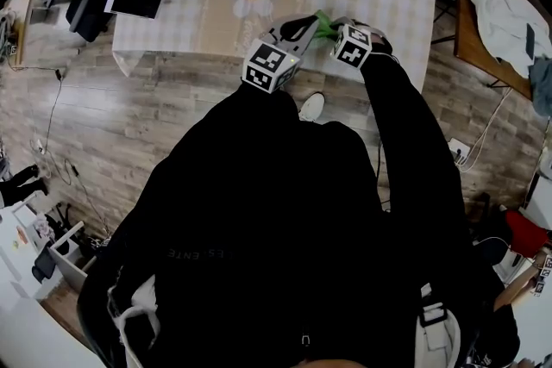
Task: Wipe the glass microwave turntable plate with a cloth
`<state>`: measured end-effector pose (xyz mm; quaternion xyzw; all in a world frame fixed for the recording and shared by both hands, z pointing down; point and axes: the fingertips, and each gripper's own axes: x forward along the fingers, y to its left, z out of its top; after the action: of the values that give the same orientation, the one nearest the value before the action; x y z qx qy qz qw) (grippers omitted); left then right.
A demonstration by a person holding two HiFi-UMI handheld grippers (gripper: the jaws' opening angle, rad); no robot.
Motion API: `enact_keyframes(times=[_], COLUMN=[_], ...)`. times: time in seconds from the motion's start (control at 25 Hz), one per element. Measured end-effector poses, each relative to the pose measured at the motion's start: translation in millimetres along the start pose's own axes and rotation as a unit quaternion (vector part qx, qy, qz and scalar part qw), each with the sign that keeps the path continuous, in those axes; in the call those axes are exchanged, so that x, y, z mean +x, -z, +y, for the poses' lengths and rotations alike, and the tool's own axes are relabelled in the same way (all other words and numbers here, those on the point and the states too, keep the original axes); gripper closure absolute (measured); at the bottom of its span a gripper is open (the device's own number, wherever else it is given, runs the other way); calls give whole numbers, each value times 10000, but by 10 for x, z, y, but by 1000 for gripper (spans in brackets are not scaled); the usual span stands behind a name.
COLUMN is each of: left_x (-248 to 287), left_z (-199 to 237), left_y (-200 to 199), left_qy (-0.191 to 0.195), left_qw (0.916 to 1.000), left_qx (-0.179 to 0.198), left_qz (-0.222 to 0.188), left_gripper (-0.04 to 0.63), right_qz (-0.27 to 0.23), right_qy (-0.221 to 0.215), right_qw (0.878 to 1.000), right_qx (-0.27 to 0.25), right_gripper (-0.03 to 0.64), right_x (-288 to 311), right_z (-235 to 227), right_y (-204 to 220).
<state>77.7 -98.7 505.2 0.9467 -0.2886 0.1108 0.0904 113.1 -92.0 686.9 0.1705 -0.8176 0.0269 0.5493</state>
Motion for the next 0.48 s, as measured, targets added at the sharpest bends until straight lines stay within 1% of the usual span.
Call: enact_keyframes(times=[0.24,0.48], left_x=[133,250], left_z=[47,153], left_y=[-80,-101], left_qy=[61,55], left_qw=[9999,10000], left_qx=[62,33], left_qz=[-54,-19], left_gripper=[574,574], right_qz=[72,166], right_qy=[436,706], right_qw=[9990,9973], right_qx=[61,97], right_gripper=[508,508], right_x=[-80,-42], right_z=[-498,-853], right_y=[103,146])
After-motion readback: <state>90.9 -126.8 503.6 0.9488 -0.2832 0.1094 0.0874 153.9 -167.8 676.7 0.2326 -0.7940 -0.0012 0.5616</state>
